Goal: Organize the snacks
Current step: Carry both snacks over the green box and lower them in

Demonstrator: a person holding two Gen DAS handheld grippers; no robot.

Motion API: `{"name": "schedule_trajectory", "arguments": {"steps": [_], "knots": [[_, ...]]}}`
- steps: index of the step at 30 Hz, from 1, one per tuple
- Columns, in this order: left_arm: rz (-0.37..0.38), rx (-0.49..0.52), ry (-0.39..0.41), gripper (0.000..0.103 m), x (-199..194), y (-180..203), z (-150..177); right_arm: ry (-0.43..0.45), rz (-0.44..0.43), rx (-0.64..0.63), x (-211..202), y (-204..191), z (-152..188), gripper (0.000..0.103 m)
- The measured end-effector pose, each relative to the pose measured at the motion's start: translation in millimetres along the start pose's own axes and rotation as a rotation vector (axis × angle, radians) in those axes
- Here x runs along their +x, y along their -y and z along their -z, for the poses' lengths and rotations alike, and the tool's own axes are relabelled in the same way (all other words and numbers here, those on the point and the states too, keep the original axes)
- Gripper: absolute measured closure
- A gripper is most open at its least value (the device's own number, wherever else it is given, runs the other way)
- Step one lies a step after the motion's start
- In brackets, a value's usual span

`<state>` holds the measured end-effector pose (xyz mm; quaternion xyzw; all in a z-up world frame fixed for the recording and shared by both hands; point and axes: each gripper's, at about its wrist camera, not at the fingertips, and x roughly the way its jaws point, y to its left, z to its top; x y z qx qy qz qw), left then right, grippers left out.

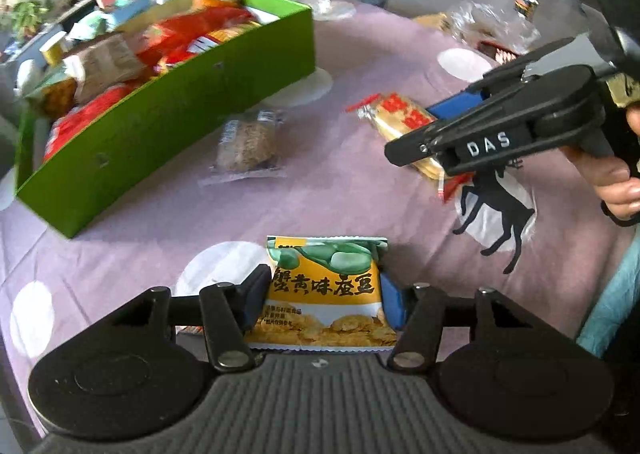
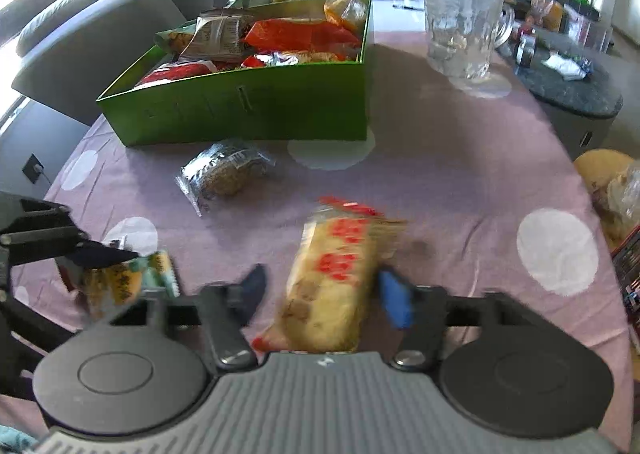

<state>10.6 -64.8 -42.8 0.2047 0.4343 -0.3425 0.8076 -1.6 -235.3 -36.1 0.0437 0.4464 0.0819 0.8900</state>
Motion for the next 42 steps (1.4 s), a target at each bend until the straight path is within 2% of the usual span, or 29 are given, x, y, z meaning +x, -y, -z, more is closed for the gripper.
{"name": "schedule_trajectory", "arguments": {"steps": [4, 9, 14, 20, 24, 28, 32, 42], "knots": [[-0.057, -0.065, 0.072, 0.05, -15.3, -3.9, 7.5, -0.002, -0.04, 0.037, -2.7, 6.4, -3.0, 0.025], [-0.076, -0.141, 0.149, 0.05, -33.9, -15.5, 5.4, 0.038, -0.053, 0.038, -12.7, 5.9, -8.4, 0.025], [-0.109, -0.206, 0.22, 0.05, -46.3, -28.9, -8.4, 0.105, -0.076, 0.035, -25.9, 3.7, -23.0, 0.025], [-0.136, -0.253, 0.296, 0.049, -53.9, -44.4, -37.4, 0.197, -0.097, 0.027, -35.6, -2.7, -56.6, 0.025], [-0.16, -0.289, 0.316, 0.049, -50.1, -58.7, -59.6, 0.247, -0.101, 0.05, -34.1, -2.5, -80.9, 0.025], [-0.184, -0.314, 0.337, 0.049, -42.8, -74.1, -82.3, 0.256, -0.134, 0.093, -23.4, 4.1, -107.9, 0.025], [-0.212, -0.328, 0.337, 0.049, -30.2, -87.7, -101.1, 0.282, -0.131, 0.101, -13.4, 9.3, -130.4, 0.025], [-0.223, -0.378, 0.295, 0.049, 10.1, -111.1, -118.6, 0.272, -0.139, 0.101, 13.2, 14.5, -148.9, 0.025]]}}
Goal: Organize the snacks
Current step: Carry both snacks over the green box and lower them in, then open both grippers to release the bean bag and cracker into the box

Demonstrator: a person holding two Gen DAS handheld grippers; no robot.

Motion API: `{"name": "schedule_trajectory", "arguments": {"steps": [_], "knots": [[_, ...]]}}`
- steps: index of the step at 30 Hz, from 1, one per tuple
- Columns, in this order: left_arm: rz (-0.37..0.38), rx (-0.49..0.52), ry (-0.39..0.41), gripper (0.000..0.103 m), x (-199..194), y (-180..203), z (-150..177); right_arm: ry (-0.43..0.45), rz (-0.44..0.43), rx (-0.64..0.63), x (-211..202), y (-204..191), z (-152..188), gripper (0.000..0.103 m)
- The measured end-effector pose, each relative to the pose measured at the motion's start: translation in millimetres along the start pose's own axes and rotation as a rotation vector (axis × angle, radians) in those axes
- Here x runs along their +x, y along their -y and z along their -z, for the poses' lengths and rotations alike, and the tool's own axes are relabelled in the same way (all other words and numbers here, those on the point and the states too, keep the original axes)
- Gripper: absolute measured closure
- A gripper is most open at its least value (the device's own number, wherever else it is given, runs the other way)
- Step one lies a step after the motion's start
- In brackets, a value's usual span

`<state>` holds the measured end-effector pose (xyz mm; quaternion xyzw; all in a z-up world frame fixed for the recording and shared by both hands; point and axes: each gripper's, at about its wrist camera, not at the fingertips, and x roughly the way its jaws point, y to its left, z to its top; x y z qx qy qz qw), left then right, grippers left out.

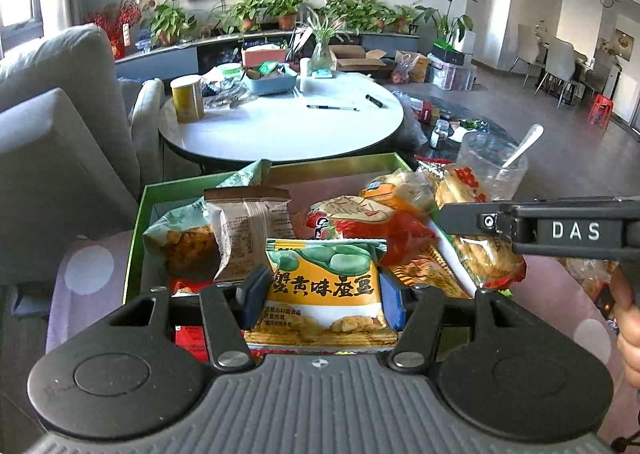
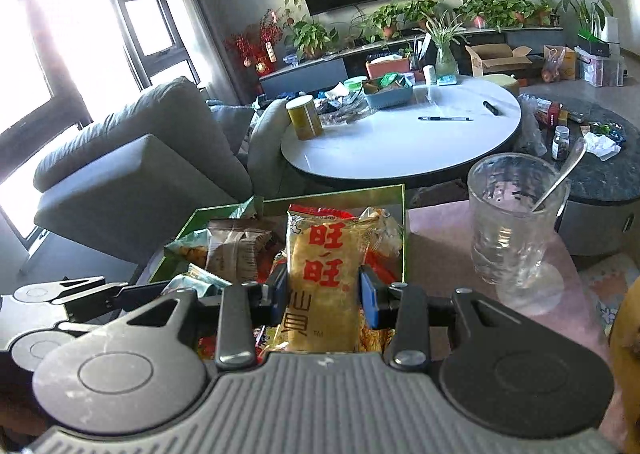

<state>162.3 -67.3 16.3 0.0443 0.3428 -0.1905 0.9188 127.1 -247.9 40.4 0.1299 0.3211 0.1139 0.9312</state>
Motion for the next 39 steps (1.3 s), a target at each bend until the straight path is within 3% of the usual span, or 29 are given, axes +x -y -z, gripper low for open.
{"name": "schedule_trajectory", "arguments": {"steps": [3, 6, 14, 39], "knots": [[-0.015, 0.007, -0.013, 0.046, 11.2, 1.0, 1.1, -0.009, -0.008, -0.009, 7.8, 0.1, 1.6, 0.025], [-0.057, 0.01, -0.024, 0.032, 14.9, 0.6, 2.7, -0.002, -0.003, -0.013, 11.9, 1.1, 4.2, 0.024], [-0.082, 0.02, 0.023, 0.028, -10.1, -4.9, 9.1, 0.034, 0.011, -0.004, -6.4, 7.6, 15.6, 0.023], [-0.105, 0.017, 0.036, 0.021, -71.5, 2.4, 47.7, 0.021, -0.021, -0.031, -53.0, -10.6, 43.8, 0.023]]}}
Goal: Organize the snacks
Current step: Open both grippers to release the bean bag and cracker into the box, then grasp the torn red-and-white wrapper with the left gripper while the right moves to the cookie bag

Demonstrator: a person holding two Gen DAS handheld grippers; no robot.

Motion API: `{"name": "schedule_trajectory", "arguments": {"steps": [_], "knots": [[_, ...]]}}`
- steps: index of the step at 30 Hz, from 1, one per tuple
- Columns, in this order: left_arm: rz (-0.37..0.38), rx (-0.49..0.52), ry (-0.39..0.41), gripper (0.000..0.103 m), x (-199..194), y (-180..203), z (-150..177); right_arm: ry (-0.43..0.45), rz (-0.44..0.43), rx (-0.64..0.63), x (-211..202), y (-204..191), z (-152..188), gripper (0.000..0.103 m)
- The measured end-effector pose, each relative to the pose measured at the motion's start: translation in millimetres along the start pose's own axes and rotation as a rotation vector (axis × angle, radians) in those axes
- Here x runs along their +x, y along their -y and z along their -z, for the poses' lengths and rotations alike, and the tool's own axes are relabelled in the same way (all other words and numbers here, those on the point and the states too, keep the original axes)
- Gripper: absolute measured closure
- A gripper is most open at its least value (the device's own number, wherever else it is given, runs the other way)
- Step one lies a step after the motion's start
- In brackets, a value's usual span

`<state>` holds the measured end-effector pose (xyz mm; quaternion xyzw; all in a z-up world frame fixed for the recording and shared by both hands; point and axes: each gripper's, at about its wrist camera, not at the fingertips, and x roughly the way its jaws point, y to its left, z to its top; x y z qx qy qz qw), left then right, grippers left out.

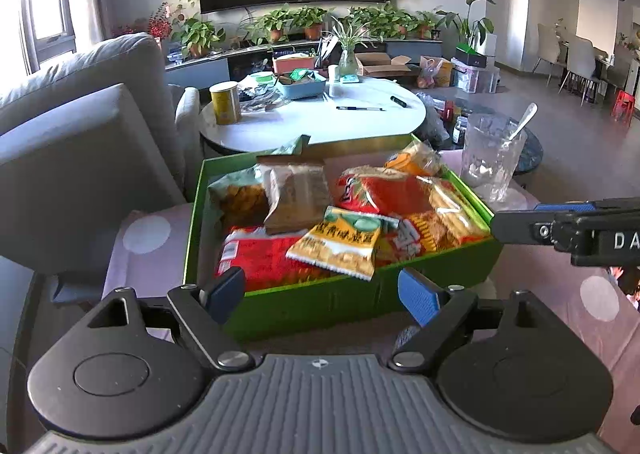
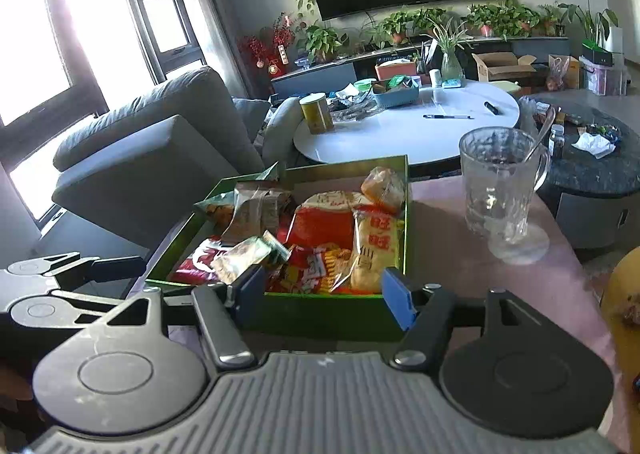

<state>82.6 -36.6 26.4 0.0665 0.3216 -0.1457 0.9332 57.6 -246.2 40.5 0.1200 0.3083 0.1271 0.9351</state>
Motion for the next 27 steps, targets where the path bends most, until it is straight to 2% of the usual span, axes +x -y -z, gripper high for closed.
{"name": "schedule_trajectory", "arguments": {"steps": [16, 23, 27], "knots": [[-0.007, -0.033, -0.01, 0.018, -34.3, -14.4, 40.4, -0.024, -0.007, -0.026, -15.0, -14.8, 19.0, 0.023], [0.044, -0.015, -0.06, 0.017, -48.3, -11.6, 75.9, -0.043, -0.009, -0.025, -14.9, -18.2, 26.5, 0.023], [0.07, 0.032, -0.119, 0.017, -44.0, -5.3, 100.8, -0.054, -0.011, -0.027, -13.9, -20.5, 29.9, 0.023]]}}
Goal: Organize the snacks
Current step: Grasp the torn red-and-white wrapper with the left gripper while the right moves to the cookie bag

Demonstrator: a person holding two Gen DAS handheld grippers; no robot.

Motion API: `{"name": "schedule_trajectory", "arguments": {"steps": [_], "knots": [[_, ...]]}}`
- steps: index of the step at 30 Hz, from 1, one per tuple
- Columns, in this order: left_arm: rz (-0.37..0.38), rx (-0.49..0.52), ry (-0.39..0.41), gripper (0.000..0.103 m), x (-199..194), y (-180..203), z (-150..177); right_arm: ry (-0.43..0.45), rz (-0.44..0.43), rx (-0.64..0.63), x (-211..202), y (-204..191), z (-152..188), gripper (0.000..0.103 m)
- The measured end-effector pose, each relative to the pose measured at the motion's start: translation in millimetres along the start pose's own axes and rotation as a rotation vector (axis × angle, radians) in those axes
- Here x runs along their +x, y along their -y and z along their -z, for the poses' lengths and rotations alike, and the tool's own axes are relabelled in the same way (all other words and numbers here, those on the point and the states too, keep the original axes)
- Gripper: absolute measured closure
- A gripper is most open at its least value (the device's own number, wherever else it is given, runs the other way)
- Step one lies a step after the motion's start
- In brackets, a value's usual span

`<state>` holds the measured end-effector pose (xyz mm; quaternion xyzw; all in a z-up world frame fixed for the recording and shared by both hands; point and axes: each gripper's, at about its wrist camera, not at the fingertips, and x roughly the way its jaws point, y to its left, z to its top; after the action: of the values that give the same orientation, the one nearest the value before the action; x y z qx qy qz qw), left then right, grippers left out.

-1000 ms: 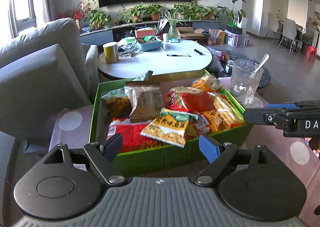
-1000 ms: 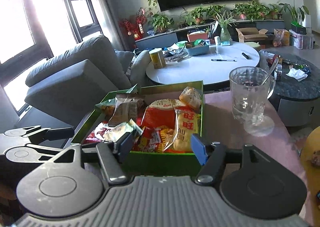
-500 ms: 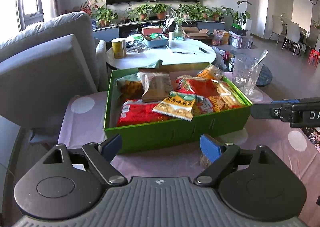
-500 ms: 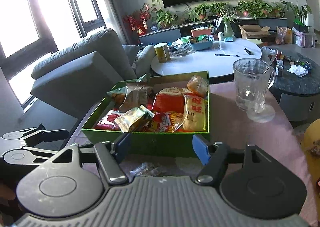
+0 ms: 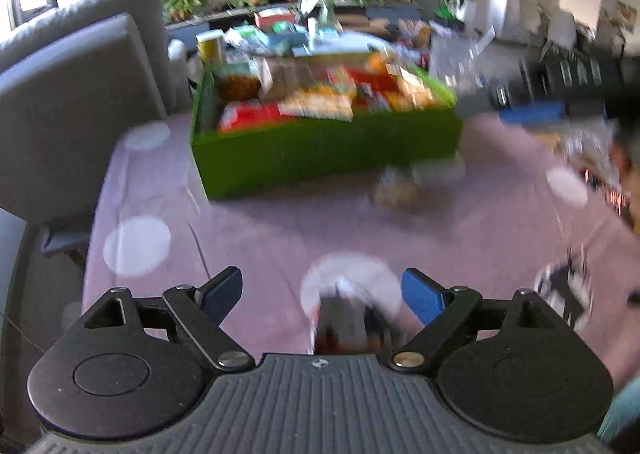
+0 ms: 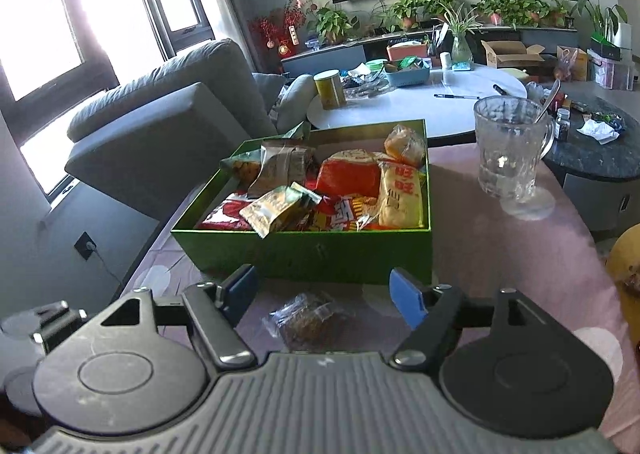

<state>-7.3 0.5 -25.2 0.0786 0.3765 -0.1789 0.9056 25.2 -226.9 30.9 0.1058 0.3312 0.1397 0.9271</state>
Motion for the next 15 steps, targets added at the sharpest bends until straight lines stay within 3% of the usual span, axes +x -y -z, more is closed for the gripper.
{"name": "schedule_trajectory", "arguments": {"steps": [7, 9, 13, 15], "knots": [[-0.005, -0.019, -0.041, 0.02, 14.7, 4.7, 16.8, -0.034, 0.0, -0.006, 6.4, -5.4, 8.2, 0.023], [-0.002, -0.019, -0.034, 0.03, 14.5, 5.8, 17.3, -0.041, -0.001, -0.01, 7.3, -6.9, 10.6, 0.023], [0.008, -0.061, -0.043, 0.041, 17.7, 4.1, 17.8, -0.05, 0.004, -0.011, 8.5, -7.4, 13.1, 0.023], [0.016, -0.077, -0.049, 0.052, 19.4, 2.4, 18.3, -0.054, 0.006, -0.007, 9.2, -7.5, 13.8, 0.023]]}}
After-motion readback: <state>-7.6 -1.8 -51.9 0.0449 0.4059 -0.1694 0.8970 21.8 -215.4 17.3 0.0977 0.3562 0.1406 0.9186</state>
